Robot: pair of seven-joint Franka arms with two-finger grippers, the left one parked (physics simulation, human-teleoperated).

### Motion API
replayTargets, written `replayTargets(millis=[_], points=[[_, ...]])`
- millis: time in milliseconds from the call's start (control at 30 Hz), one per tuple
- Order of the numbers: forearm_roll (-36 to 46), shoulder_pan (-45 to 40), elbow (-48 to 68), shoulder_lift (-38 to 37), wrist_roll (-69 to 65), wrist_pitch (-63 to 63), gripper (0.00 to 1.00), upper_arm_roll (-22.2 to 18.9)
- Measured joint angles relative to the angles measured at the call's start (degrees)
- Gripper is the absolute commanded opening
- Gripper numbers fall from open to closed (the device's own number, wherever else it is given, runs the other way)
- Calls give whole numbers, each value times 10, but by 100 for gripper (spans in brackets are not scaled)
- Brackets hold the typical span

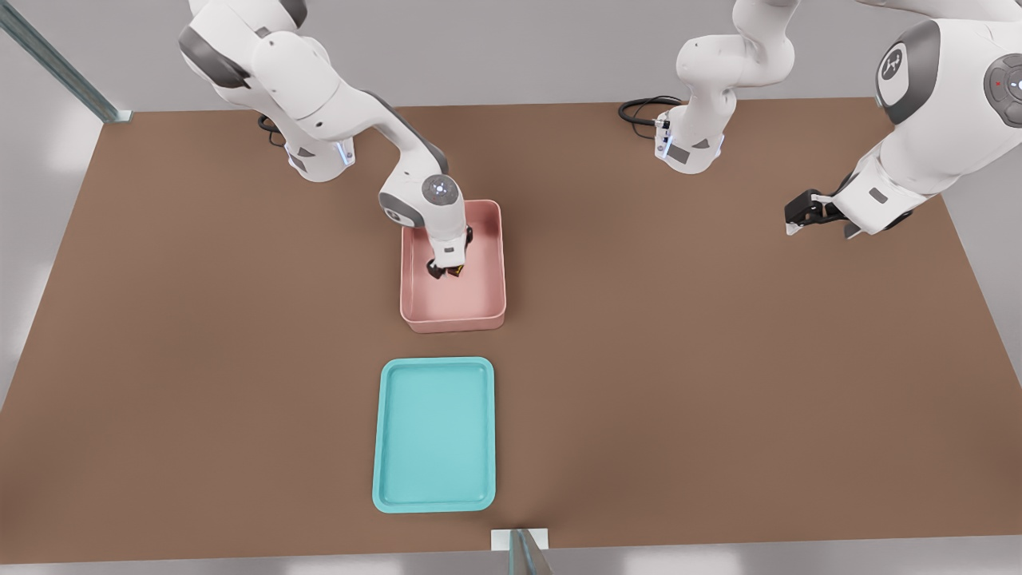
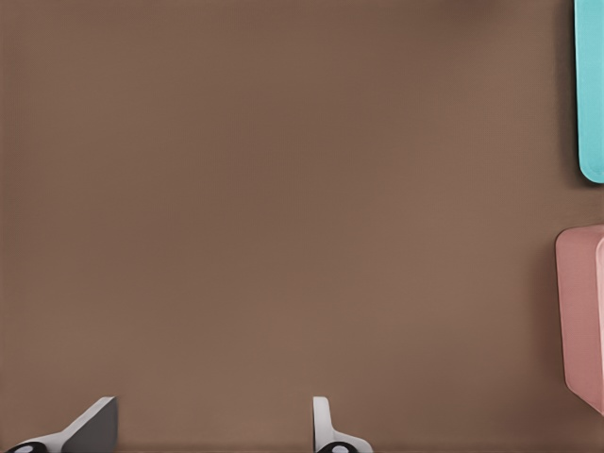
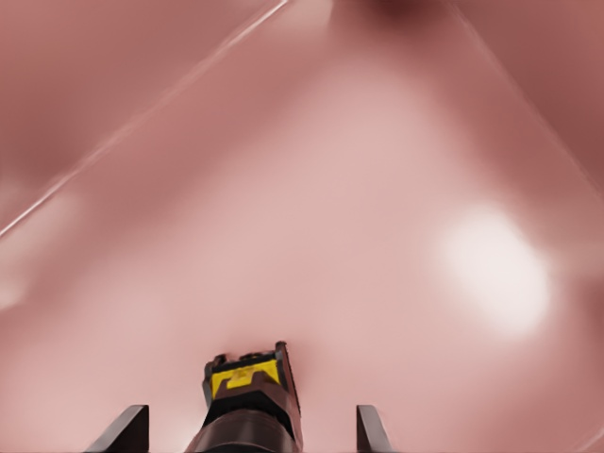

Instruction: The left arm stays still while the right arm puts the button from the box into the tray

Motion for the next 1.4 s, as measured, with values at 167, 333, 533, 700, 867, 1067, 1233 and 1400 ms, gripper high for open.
replayTargets(millis=[167, 333, 533, 700, 867, 1067, 1233, 1400], points=[[-10, 0, 0, 2, 1, 8, 48, 0], [-10, -3, 5, 1, -2, 10, 42, -1], [10, -33, 48, -76, -8, -26, 37, -1], [54, -55, 276, 17, -20, -98, 35, -46], [61, -58, 504, 232, -51, -120, 35, -120], [55, -54, 517, 257, -65, -119, 100, -129], [72, -54, 518, 227, -73, -132, 100, -125], [167, -81, 514, 31, -97, -262, 100, -189]])
